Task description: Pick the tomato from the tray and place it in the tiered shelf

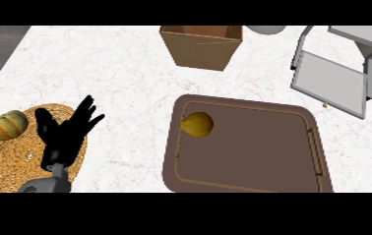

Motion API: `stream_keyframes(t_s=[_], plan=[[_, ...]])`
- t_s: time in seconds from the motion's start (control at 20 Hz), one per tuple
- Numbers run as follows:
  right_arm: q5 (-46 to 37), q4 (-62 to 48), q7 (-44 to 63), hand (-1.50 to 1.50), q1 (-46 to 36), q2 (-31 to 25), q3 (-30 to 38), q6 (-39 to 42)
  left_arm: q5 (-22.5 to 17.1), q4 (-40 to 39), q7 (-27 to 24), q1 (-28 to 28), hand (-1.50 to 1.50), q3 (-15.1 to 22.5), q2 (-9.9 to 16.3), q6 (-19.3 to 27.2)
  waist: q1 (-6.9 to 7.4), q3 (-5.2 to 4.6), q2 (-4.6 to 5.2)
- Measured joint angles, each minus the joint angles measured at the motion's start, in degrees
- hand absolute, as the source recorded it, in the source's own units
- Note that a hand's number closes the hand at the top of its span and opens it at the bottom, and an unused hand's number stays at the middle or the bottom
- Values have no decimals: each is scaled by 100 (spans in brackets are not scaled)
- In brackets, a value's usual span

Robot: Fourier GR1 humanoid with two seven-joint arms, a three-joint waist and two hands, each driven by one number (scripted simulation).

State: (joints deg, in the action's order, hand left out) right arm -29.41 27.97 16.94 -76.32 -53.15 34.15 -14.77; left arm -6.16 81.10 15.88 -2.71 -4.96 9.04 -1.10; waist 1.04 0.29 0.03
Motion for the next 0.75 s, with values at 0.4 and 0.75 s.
stream_keyframes(t_s=[0.4,0.75], plan=[[332,60,95,-150,517,-810,560,-379,0,-18,3,39,0,-85,27,24,-86,5,-26],[961,66,5,-150,1234,-1589,1103,441,-11,3,92,43,0,-135,49,33,-128,1,-41]])
